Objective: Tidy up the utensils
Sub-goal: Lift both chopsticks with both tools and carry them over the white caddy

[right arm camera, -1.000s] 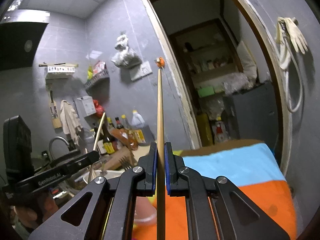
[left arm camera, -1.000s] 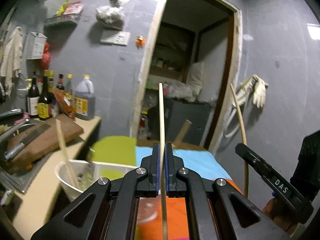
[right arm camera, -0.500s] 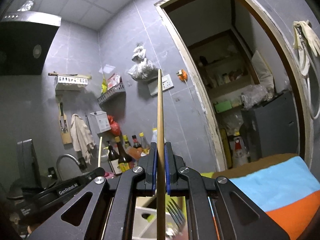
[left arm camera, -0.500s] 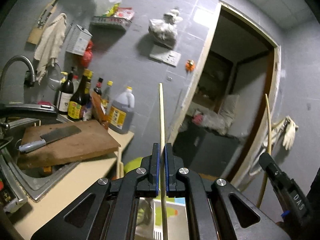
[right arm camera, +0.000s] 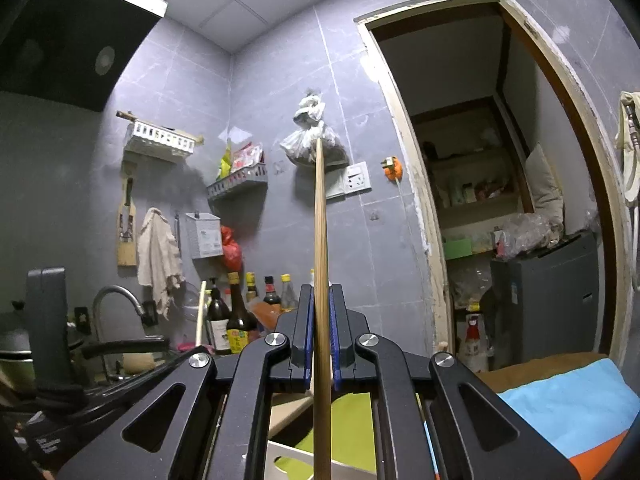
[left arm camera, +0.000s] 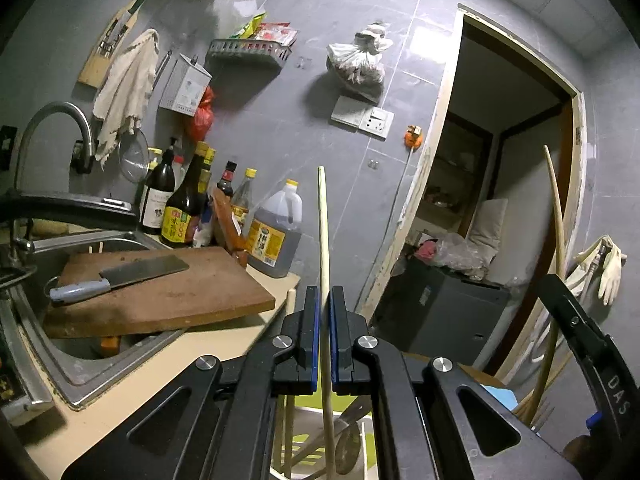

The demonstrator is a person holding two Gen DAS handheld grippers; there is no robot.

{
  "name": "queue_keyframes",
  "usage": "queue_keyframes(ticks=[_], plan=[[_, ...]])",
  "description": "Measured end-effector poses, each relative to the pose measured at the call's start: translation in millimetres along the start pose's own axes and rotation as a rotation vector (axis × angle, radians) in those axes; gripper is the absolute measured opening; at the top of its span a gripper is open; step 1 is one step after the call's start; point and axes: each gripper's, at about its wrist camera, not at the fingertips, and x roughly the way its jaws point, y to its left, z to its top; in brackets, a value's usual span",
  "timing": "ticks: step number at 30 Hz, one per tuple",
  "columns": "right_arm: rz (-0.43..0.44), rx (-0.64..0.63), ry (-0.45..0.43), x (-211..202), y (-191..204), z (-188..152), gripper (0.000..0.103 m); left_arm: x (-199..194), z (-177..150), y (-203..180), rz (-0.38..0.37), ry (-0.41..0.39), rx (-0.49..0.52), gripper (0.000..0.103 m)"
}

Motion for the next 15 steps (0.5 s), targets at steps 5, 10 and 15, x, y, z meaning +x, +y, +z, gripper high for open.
queue_keyframes(ticks=[5,10,15], plan=[[-0.032,-0.001,0.004,4.7,-1.0,-8.8,0.005,6.8,-5.8,2.2,-0.022,0.029,0.000,0.002],[-0.046,-0.028,0.006,5.3,2.9,-15.9,0.005,7.7,-12.7,2.3,-0.049,0.036,0.030,0.002],[-0.028,-0.013,0.022,7.4,1.3,-20.5,0.005,9.7,-19.8,1.4,-0.052,0.051,0.055,0.002]])
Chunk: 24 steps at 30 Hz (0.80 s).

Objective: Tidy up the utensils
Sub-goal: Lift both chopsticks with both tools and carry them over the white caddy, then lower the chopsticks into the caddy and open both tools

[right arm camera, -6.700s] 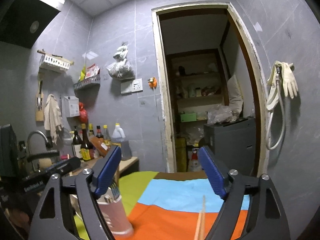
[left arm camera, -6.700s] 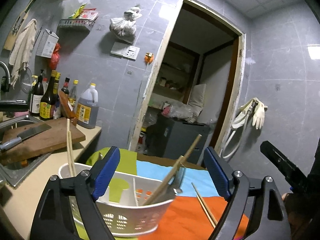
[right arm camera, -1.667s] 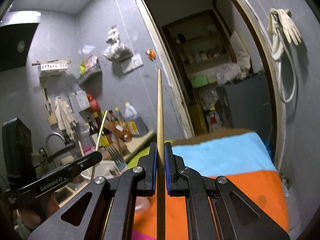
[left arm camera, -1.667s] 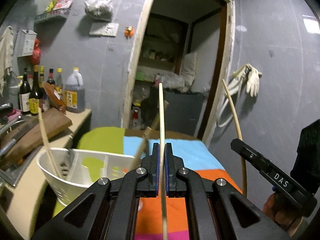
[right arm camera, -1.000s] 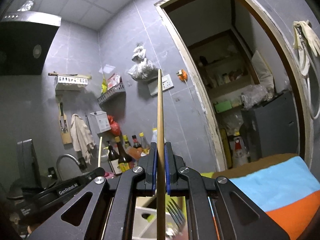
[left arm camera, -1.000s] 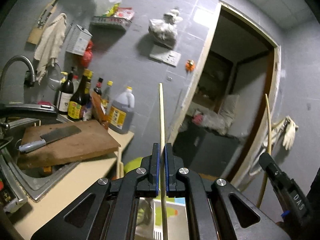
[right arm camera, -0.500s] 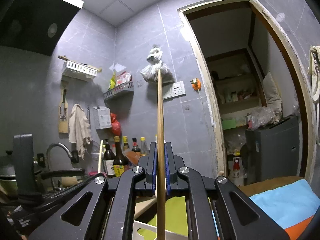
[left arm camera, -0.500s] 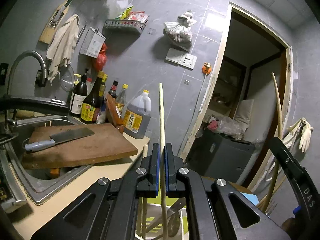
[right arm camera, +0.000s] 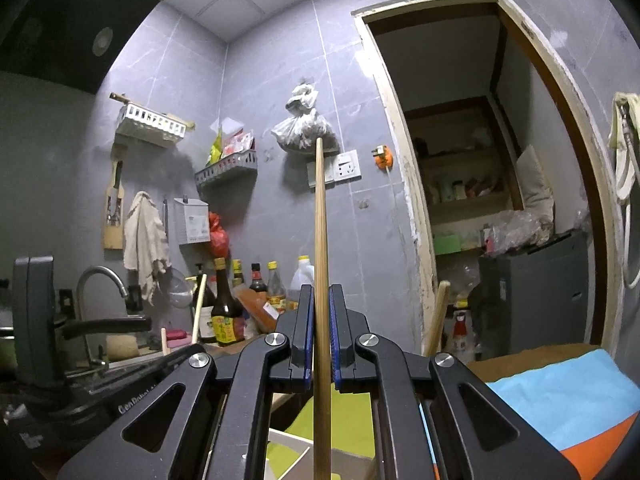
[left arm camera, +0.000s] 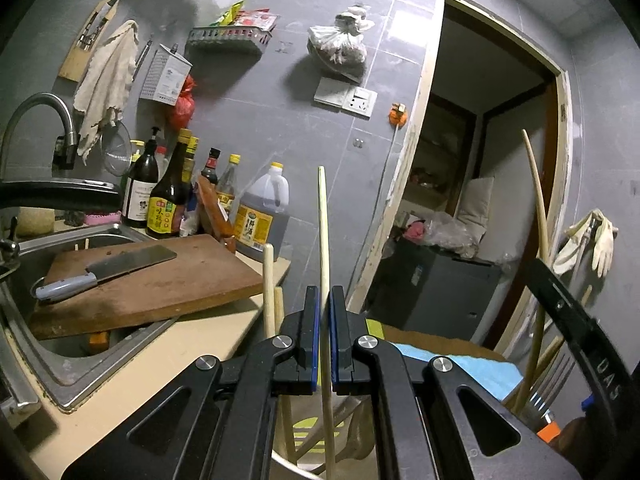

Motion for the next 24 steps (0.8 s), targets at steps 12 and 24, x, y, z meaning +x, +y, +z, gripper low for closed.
queue_keyframes(ticks=[12,24], plan=[[0.017,0.040,-0.002,-3.9,-5.9,-2.2,0.005,-2.2,-11.2,-6.5,-0.029,0.023,0.037,0.002],[0.007,0.067,-0.013,-4.6,-9.4,-1.1,0.005,0.1,-16.9,-12.6,-0.030,0.034,0.069,0.002]])
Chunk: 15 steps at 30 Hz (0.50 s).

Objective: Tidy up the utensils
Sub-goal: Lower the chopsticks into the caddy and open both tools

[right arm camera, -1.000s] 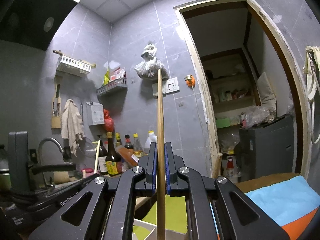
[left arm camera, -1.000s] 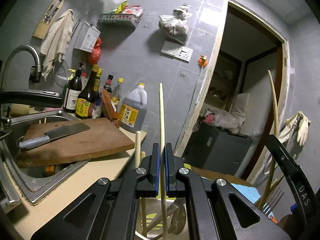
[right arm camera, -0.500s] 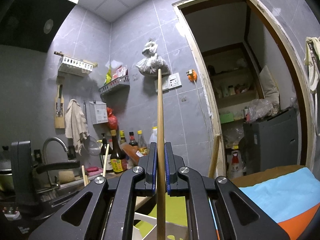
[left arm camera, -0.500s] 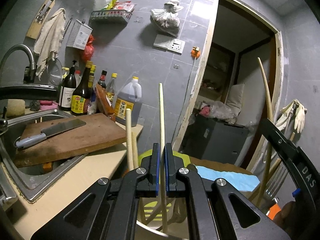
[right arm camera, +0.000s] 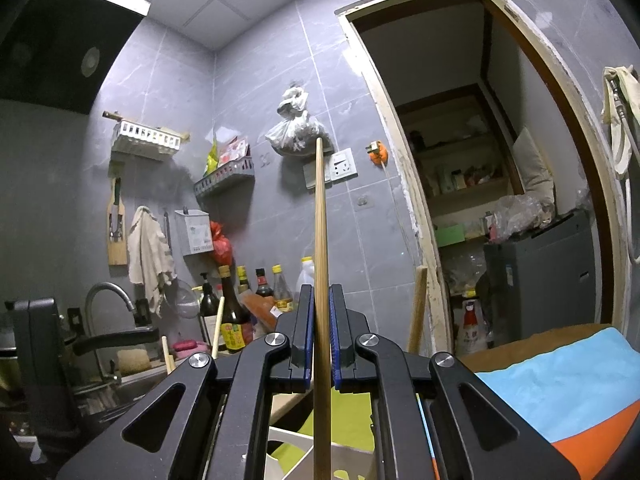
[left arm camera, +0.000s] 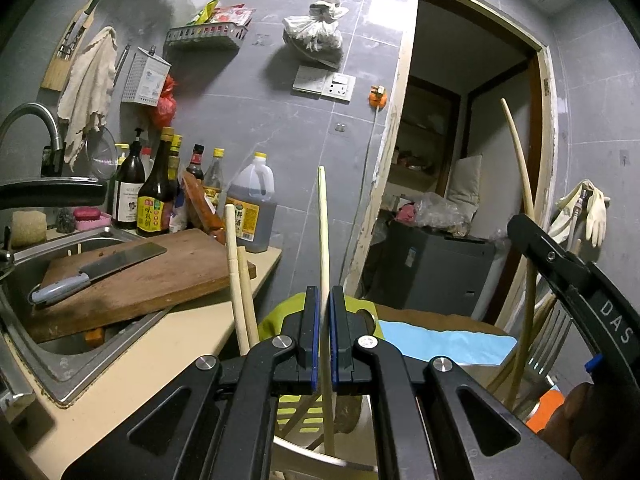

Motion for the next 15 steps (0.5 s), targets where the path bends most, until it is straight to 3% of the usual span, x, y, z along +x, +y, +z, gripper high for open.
queue_keyframes(ticks=[15], plan=[[-0.037,-0.011,0.007,0.0,3.4,-6.7,0.006,-1.7,0.5,5.6,-0.053,0.012,-0.024,0.003]])
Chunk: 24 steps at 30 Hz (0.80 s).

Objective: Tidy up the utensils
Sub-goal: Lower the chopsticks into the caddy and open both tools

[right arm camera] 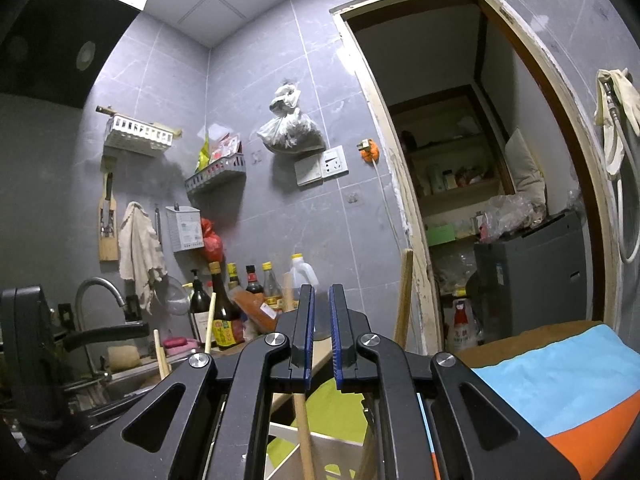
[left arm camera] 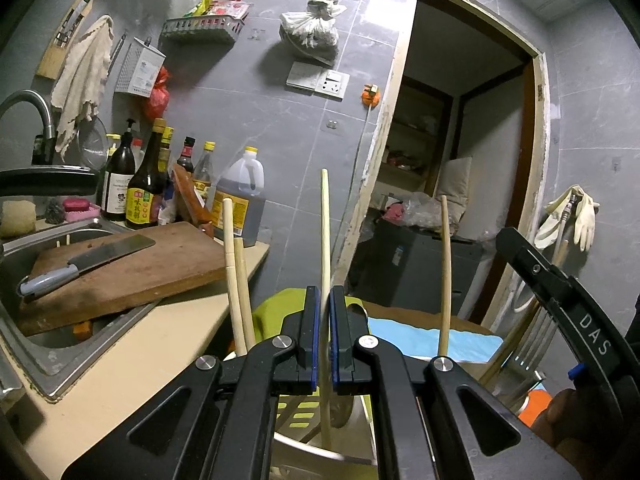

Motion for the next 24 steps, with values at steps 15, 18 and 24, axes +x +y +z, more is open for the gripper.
queue_keyframes(ticks=[15,18,24], plan=[[0.011,-0.008,0.004,-1.5,2.4,-3.8,0.019,-4.3,2.6,0.7,-0.031,-0.014,-0.009,0.011],[0.011,-0.015,0.001,-3.0,3.4,-3.6,0.021,-6.8,3.8,0.4,-0.031,-0.024,-0.011,0.017],[0.013,-0.017,-0.005,-4.0,3.4,-2.2,0.022,-17.4,7.9,-1.9,-0.018,-0.073,-0.002,0.031]])
